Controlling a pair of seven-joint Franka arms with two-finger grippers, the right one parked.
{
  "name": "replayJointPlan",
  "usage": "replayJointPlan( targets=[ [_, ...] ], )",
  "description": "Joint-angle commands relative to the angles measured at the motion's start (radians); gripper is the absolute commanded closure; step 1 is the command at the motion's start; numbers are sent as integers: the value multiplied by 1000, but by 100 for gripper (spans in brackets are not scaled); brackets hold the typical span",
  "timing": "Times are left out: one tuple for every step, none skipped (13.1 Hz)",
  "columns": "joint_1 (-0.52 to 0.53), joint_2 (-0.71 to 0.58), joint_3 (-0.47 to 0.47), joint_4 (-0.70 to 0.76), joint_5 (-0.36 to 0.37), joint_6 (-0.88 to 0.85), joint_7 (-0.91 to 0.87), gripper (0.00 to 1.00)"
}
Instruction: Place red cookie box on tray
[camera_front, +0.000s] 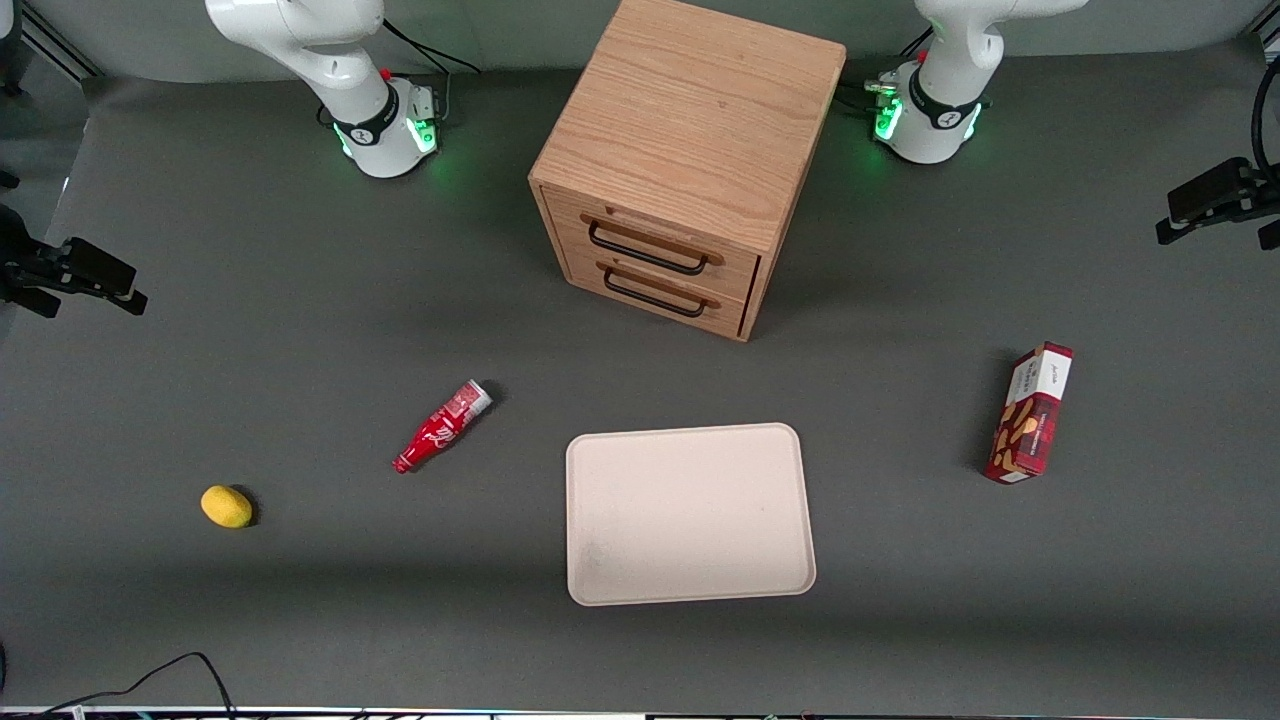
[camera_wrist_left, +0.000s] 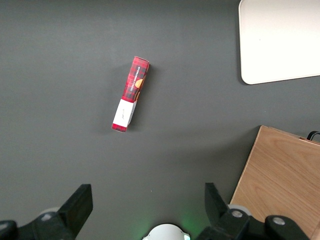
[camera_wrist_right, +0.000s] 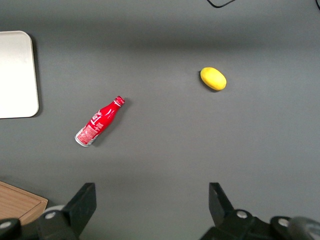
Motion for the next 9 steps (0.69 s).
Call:
replayJointPlan(
  targets=[
    [-2,10,19,20,11,-20,-4,0],
    [-2,10,20,22,9,-20,-2,0],
    [-4,10,20,23,11,-20,-2,0],
    [-5,10,20,22,11,-20,-2,0],
    [-4,9,20,22,11,-22,-1,0],
    [-2,7,20,22,11,-23,-1,0],
    [-1,3,22,20,12,-29,4,0],
    [-2,3,27,22,14,-40,4,0],
    [-4,3,30,20,37,-43,4,0]
  ],
)
